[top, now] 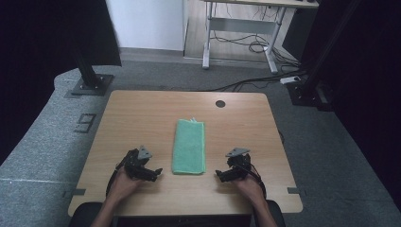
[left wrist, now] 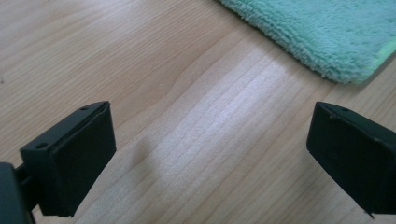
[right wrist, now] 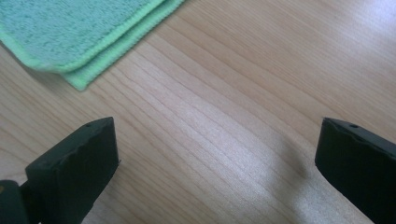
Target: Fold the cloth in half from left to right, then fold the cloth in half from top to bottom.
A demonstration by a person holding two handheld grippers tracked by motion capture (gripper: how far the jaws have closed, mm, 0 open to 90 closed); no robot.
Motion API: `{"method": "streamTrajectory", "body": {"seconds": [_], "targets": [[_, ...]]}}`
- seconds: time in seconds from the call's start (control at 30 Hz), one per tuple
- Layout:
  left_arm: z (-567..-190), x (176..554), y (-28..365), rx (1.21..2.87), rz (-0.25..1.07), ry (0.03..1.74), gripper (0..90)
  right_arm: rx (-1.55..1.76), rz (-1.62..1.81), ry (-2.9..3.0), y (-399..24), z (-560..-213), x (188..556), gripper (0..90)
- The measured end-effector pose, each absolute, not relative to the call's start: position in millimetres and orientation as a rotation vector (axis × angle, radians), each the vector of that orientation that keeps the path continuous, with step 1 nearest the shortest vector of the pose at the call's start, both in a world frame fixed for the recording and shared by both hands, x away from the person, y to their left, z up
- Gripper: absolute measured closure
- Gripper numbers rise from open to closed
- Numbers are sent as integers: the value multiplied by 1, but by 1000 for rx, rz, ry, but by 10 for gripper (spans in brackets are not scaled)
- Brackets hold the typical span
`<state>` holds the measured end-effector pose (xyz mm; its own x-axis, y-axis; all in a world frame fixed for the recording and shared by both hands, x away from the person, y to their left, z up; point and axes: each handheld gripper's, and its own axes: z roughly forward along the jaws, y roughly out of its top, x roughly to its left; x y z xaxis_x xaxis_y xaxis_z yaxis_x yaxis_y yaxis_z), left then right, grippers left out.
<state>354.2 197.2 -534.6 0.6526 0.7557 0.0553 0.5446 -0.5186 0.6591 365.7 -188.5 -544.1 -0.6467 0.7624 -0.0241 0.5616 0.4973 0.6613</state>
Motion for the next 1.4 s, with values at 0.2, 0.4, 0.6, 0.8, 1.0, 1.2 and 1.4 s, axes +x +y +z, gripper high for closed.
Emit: {"method": "streamTrajectory", "body": {"seconds": [0.2, 0.4, 0.6, 0.8, 1.0, 1.2, 1.4], "targets": [[-544, 359, 202, 2244, 425, 1044, 0, 1127, 906, 2412, -193, -549, 367, 0], [-549, 363, 204, 2223, 395, 1063, 0, 1138, 946, 2408, -196, -553, 368, 0], [-549, 363, 204, 2221, 393, 1065, 0, 1155, 981, 2369, -196, -555, 368, 0], [-549, 363, 203, 2218, 396, 1070, 0, 1167, 991, 2346, -194, -557, 368, 0], [-549, 363, 203, 2216, 397, 1075, 0, 1167, 992, 2346, -194, -557, 368, 0], [-549, 363, 202, 2214, 399, 1082, 0, 1166, 992, 2349, -194, -556, 369, 0], [-549, 363, 202, 2216, 399, 1081, 0, 1196, 988, 2363, -189, -554, 369, 0]]}}
